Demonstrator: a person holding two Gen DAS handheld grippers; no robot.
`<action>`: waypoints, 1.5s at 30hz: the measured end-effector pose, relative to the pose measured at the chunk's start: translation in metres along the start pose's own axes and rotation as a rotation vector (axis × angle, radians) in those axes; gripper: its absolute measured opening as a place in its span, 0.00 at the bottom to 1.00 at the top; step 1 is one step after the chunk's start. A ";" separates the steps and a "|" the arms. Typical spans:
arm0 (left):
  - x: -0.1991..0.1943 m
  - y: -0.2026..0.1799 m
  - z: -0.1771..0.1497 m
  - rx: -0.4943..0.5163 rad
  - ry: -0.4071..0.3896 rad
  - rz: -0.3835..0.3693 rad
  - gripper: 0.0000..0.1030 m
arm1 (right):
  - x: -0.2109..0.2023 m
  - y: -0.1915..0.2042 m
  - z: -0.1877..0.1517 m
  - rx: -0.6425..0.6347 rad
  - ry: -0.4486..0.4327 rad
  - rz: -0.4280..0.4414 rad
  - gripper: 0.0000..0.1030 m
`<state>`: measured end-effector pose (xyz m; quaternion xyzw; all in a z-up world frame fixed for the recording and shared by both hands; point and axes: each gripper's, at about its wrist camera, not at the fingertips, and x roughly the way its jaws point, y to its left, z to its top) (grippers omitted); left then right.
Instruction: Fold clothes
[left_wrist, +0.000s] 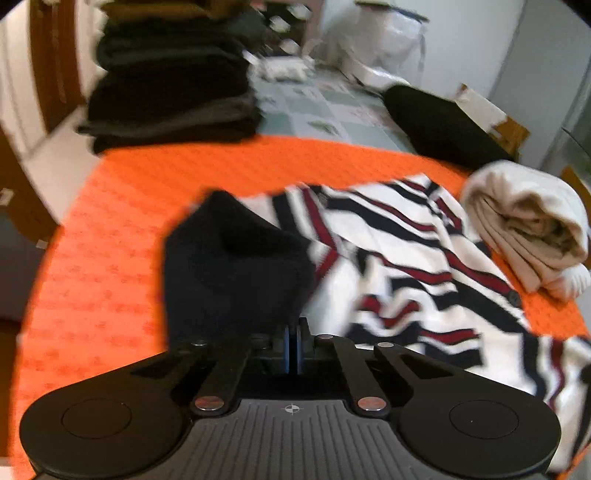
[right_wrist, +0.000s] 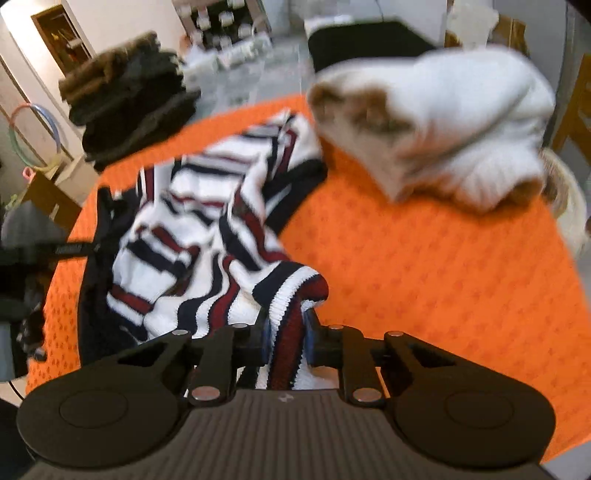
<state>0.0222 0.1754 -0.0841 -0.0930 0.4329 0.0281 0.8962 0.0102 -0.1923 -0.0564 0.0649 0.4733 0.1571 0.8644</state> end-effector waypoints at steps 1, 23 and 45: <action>-0.009 0.006 0.000 -0.014 -0.006 0.016 0.05 | -0.006 -0.002 0.006 -0.009 -0.016 -0.013 0.19; -0.097 0.043 -0.052 -0.108 -0.024 0.095 0.46 | -0.020 -0.108 0.055 0.032 -0.052 -0.228 0.35; 0.027 0.092 0.008 0.302 0.034 -0.061 0.60 | -0.015 0.013 -0.116 0.322 -0.007 -0.223 0.62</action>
